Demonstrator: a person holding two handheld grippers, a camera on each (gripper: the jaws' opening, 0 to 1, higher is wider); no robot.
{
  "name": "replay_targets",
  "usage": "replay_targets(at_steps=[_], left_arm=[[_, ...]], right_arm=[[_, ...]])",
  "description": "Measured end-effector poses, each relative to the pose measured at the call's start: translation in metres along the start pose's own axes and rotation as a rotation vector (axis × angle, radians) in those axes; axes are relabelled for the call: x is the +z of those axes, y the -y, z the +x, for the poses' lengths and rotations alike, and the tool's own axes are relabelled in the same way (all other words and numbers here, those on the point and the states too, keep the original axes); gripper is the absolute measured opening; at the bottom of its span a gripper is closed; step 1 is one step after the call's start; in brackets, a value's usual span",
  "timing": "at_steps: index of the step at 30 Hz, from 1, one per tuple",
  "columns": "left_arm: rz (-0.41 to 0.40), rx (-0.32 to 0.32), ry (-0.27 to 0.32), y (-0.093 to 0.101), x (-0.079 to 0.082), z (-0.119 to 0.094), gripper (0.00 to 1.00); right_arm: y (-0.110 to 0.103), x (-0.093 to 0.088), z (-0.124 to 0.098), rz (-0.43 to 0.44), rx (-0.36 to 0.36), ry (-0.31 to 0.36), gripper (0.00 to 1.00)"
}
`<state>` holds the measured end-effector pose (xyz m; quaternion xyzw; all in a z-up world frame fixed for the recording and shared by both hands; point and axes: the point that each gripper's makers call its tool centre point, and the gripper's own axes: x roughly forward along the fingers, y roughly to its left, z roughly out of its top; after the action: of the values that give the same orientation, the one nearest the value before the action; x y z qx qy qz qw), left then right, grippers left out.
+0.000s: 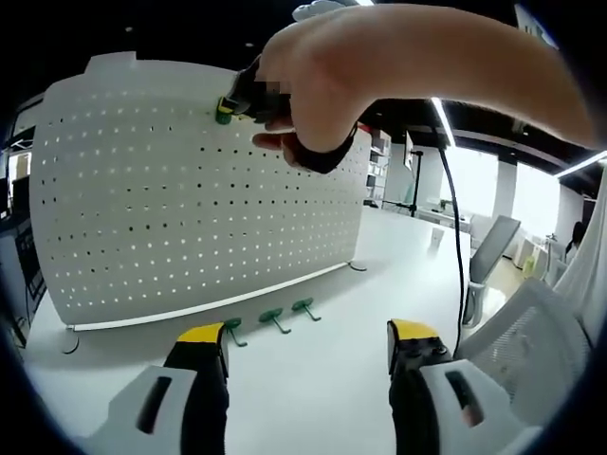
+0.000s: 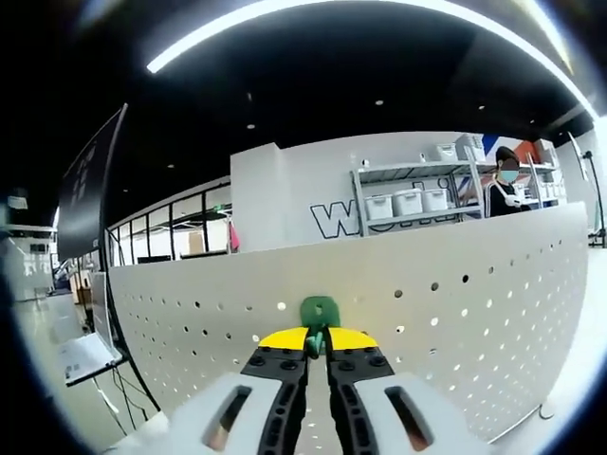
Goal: Insert the hook assembly into the mounting plate slot until the hook locks in place.
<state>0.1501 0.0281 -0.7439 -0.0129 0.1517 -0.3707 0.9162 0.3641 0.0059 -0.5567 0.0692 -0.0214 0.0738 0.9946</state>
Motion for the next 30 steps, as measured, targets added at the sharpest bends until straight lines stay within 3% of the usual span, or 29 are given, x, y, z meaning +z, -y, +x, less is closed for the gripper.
replay_targets(at_steps=[5,7,14,18,23,30], left_arm=[[0.004,-0.001,-0.006,0.0,-0.001,0.0,0.7],[0.004,0.0,-0.007,0.0,-0.001,0.0,0.7],[0.006,0.009,-0.008,-0.003,0.0,-0.001,0.7],[0.008,0.012,-0.012,-0.003,0.0,-0.002,0.71],[0.02,0.007,-0.018,-0.001,-0.001,-0.001,0.71],[0.026,0.013,-0.018,-0.003,0.001,-0.001,0.71]], right_arm=[[-0.006,0.005,-0.002,0.005,0.05,0.008,0.12],[-0.015,0.01,-0.002,-0.012,0.109,0.024,0.21],[-0.028,0.011,-0.011,-0.071,0.219,0.019,0.39],[-0.036,0.011,-0.018,-0.179,0.307,0.013,0.41],[-0.036,0.017,-0.019,-0.164,0.331,0.033,0.48],[-0.035,0.015,-0.019,-0.163,0.358,0.023,0.47]])
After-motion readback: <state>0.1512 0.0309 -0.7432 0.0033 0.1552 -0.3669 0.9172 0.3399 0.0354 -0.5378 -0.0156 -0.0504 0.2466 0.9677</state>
